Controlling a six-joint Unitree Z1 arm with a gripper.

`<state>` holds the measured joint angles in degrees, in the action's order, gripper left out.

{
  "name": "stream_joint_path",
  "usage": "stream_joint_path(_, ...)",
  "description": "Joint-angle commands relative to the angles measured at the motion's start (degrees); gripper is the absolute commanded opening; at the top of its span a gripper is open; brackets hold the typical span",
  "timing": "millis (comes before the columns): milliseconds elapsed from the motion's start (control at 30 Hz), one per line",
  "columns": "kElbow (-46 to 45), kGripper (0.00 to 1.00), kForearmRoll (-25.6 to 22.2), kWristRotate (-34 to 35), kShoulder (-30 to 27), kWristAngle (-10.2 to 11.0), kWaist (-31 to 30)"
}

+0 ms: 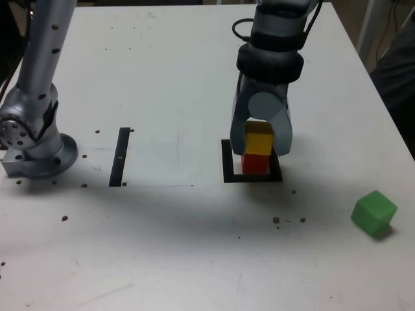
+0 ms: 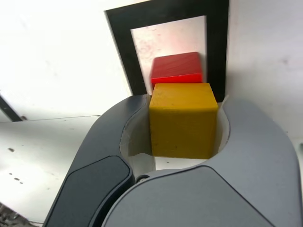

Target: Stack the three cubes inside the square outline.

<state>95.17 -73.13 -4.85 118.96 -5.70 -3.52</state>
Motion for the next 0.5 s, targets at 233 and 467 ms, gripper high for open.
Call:
stream_joint_path(233,-1.36,1.00,1.26,-0.25,-0.01,-0.35,0.00)
stream_joint_path(467,-2.08,1.00,1.68,-0.25,-1.98,2.03,-0.15)
